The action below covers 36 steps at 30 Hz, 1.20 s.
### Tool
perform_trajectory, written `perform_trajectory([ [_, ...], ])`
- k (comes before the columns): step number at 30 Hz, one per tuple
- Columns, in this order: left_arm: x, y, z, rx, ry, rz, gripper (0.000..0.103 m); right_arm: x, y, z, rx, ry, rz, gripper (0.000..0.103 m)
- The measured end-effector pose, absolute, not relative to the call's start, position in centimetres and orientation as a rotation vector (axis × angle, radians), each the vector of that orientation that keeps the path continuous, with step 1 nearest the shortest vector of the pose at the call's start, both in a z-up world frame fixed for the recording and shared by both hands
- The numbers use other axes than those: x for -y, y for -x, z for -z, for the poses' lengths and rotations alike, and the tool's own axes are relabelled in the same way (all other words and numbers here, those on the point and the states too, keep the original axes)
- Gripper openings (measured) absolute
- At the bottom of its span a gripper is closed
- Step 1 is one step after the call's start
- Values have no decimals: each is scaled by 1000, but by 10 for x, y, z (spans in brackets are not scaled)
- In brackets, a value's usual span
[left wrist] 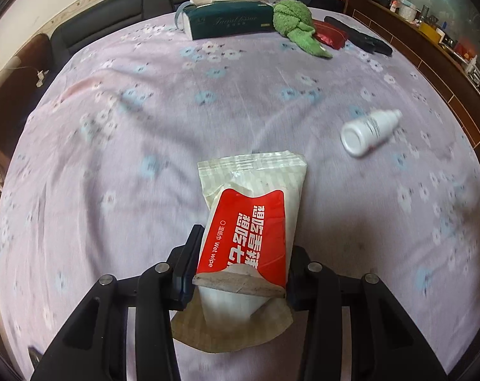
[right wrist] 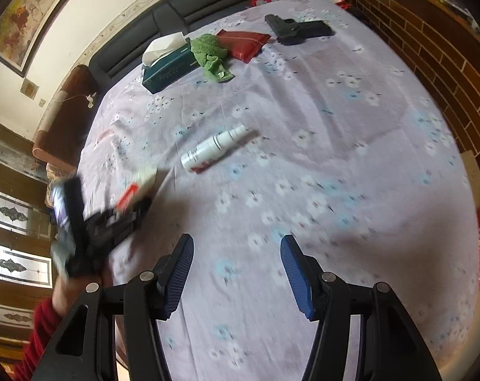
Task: Collect trash
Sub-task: 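Grasp the red-white wet-wipes packet with the left gripper, then grasp the white spray bottle with the right gripper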
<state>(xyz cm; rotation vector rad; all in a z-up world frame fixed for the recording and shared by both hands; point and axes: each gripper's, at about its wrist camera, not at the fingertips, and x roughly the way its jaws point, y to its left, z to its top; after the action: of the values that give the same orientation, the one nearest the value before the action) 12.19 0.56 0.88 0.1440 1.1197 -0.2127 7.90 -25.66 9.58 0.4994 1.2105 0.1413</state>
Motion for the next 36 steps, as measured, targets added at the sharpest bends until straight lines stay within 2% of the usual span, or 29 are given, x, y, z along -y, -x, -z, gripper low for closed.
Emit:
perform_trajectory([
  [11,-18,-43,-10,-1141,-76,157,42,229,-167,-46,-1277,-619,-77,60],
  [20,-21,-24,-9,-1132,-73,137,42,208,-208,-23,-1292,-639,0,54],
  [28,-17,-17,-9,-1118,-82,112,42,168,-221,-24,-1310,-342,-37,43],
  [36,-15,-14,-9,-1116,-68,92,42,159,-152,-30,-1346,-151,-219,39],
])
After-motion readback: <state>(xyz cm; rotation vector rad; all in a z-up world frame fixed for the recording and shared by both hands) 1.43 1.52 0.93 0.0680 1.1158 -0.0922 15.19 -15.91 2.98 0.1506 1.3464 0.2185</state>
